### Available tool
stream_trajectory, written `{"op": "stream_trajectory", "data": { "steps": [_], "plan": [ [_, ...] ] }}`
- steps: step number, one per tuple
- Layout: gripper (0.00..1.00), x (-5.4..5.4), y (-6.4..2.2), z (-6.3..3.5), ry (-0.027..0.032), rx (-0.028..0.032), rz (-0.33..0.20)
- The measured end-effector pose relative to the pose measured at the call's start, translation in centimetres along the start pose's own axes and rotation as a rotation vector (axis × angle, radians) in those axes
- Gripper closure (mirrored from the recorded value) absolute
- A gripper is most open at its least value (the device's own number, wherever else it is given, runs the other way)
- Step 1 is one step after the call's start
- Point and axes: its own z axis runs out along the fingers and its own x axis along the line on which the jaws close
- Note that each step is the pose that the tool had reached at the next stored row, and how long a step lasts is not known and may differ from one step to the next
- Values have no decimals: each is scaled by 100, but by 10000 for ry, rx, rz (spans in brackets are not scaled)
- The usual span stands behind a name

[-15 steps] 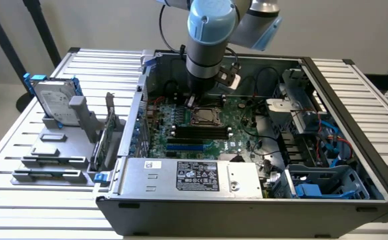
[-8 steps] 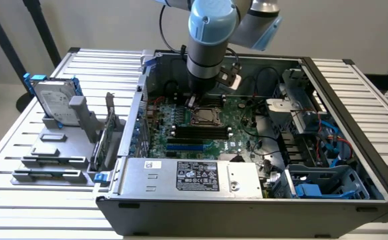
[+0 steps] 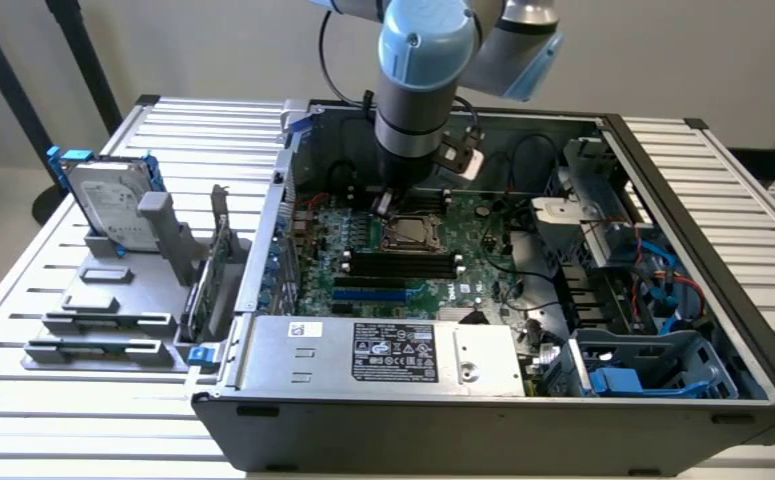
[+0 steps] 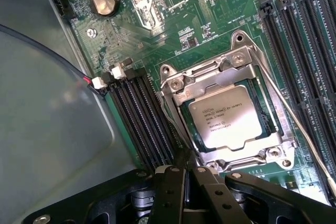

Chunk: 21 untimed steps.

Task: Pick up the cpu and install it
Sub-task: 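Install the first cpu locking lever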

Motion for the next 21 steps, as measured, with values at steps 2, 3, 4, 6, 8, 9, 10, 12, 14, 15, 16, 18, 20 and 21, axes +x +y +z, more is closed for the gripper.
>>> {"op": "stream_trajectory", "data": {
  "steps": [2, 3, 4, 6, 8, 9, 10, 12, 14, 15, 16, 18, 20, 21],
  "plan": [
    [89, 4, 9, 1, -3, -5, 8],
    [89, 6, 14, 1, -5, -7, 12],
    [89, 8, 19, 1, -6, -8, 15],
    [89, 13, 29, 2, -9, -14, 25],
    [89, 18, 40, 2, -10, -18, 37],
    [89, 20, 45, 2, -10, -21, 42],
    [89, 23, 50, 3, -11, -24, 49],
    [89, 28, 61, 3, -13, -30, 62],
    [89, 32, 70, 3, -16, -36, 76],
    [89, 34, 73, 3, -17, -40, 84],
    [89, 35, 74, 3, -17, -44, 92],
    [89, 38, 75, 4, -26, -54, 109],
    [89, 42, 75, 5, -32, -64, 131],
    [89, 44, 74, 6, -32, -70, 146]
  ]
}}
